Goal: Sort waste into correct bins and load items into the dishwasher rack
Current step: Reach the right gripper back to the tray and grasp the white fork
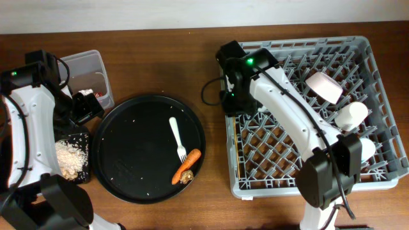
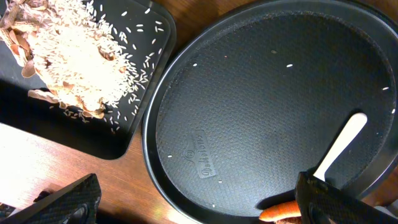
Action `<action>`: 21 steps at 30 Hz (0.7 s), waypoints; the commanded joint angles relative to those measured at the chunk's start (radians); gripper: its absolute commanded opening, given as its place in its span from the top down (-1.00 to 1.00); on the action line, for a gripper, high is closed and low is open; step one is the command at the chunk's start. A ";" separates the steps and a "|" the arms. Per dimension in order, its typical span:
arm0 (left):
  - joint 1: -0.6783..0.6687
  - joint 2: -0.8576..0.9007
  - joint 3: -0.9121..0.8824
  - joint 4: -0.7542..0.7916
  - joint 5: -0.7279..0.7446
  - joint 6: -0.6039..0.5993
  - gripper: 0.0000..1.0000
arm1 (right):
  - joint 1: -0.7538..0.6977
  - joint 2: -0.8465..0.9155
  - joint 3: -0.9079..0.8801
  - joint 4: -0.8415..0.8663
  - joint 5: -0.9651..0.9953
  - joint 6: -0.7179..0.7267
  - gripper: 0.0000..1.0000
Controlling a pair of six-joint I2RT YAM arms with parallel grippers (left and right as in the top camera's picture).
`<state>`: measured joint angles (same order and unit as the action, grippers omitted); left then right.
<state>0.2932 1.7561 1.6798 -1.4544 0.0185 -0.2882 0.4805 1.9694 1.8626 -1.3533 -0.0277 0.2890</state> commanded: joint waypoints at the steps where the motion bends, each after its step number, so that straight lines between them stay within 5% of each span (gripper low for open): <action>1: -0.003 -0.005 0.004 0.002 0.004 -0.010 -0.98 | 0.108 -0.039 0.060 0.057 -0.026 0.003 -0.10; 11: -0.003 -0.005 0.004 0.002 0.004 -0.010 -0.98 | 0.381 0.263 0.058 0.147 -0.069 0.120 -0.15; 21: -0.003 -0.005 0.004 0.002 0.004 -0.010 -0.98 | 0.410 0.394 0.058 0.192 -0.069 0.166 -0.14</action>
<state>0.2932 1.7561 1.6798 -1.4540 0.0185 -0.2878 0.8902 2.3447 1.9114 -1.1748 -0.0952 0.4419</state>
